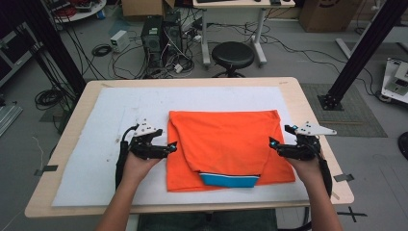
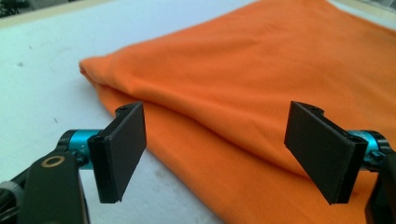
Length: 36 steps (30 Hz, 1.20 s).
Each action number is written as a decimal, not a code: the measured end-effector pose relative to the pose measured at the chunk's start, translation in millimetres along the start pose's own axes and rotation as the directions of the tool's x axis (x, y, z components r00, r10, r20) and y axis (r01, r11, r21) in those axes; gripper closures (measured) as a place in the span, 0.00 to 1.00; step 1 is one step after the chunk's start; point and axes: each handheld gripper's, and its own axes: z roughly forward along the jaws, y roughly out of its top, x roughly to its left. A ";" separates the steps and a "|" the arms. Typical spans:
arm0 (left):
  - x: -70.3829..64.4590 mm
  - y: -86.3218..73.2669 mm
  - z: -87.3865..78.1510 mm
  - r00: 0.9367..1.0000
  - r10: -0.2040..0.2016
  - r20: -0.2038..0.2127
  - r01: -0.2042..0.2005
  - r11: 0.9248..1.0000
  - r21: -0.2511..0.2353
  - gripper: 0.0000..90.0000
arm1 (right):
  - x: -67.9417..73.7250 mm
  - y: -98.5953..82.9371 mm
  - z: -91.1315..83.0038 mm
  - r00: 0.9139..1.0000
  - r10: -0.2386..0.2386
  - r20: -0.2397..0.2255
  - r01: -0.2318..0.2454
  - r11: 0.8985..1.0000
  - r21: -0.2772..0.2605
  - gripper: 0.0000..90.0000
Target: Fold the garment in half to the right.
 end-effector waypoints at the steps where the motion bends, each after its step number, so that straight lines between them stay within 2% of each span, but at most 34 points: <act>1: -1.3 -2.1 1.7 1.000 0.000 0.003 0.000 1.000 0.011 0.23 | 0.0 0.2 0.2 1.000 -0.005 0.003 0.005 1.000 0.000 0.24; 5: -6.3 -15.2 9.4 1.000 -0.009 0.021 0.008 0.998 0.069 0.23 | 5.2 -0.4 2.3 1.000 -0.022 0.016 0.021 1.000 0.017 0.24; 8: -8.3 -20.5 11.5 1.000 -0.010 0.020 0.008 0.995 0.095 0.23 | 8.2 -2.4 4.4 0.999 -0.046 0.023 0.045 0.998 0.037 0.24; 10: -10.4 -26.3 12.8 1.000 -0.015 0.015 0.014 0.992 0.122 0.23 | 7.6 -4.0 6.1 0.998 -0.046 0.030 0.045 0.998 0.046 0.24; 13: -12.9 -29.6 12.0 1.000 -0.017 0.002 0.017 0.992 0.128 0.23 | 7.1 -4.9 8.5 0.999 -0.041 0.030 0.039 0.998 0.048 0.24; 19: -17.0 -34.2 12.7 1.000 -0.019 -0.007 0.020 0.985 0.169 0.23 | 14.8 -3.4 16.5 0.998 -0.066 0.018 0.064 0.996 0.061 0.24; 22: -18.8 -34.2 13.0 1.000 -0.015 -0.013 0.017 0.984 0.175 0.24 | 15.4 -3.3 18.3 0.997 -0.073 0.022 0.072 0.995 0.070 0.24; 23: -20.5 -34.3 13.5 1.000 -0.026 -0.013 0.028 0.985 0.171 0.24 | 15.4 -3.3 18.3 0.997 -0.073 0.022 0.072 0.995 0.070 0.24; 24: -22.3 -34.1 13.7 1.000 -0.029 -0.010 0.030 0.985 0.171 0.24 | 15.2 -3.3 19.0 0.997 -0.073 0.022 0.072 0.995 0.068 0.24; 25: -27.4 -33.7 15.4 0.999 -0.044 0.025 0.039 0.986 0.164 0.24 | 15.0 -3.0 20.2 0.997 -0.071 0.018 0.070 0.995 0.069 0.24; 26: -27.4 -33.7 15.4 0.999 -0.044 0.025 0.039 0.986 0.164 0.25 | 15.0 -3.0 20.2 0.997 -0.071 0.018 0.070 0.995 0.069 0.24; 28: -36.8 -32.8 19.7 0.993 -0.068 0.093 0.053 0.987 0.151 0.26 | 15.7 -1.5 22.3 0.997 -0.075 0.018 0.073 0.995 0.071 0.24; 29: -41.5 -32.3 20.8 0.995 -0.050 0.091 0.035 0.988 0.153 0.26 | 16.7 -0.9 22.8 0.995 -0.094 0.030 0.092 0.993 0.080 0.24; 30: -41.5 -32.3 20.8 0.995 -0.050 0.091 0.035 0.988 0.153 0.27 | 18.6 -0.3 23.1 0.992 -0.116 0.046 0.111 0.990 0.091 0.24; 31: -47.5 -30.7 23.8 0.993 -0.037 0.110 0.020 0.989 0.148 0.29 | 20.1 0.2 23.2 0.990 -0.131 0.050 0.126 0.988 0.094 0.24; 35: -54.3 -25.2 33.3 0.993 -0.035 0.111 0.020 0.990 0.137 0.34 | 23.1 2.3 22.5 0.987 -0.152 0.058 0.146 0.985 0.092 0.24; 36: -56.5 -24.3 35.2 0.994 -0.022 0.103 0.008 0.990 0.141 0.37 | 23.4 2.4 22.6 0.987 -0.151 0.058 0.145 0.985 0.089 0.24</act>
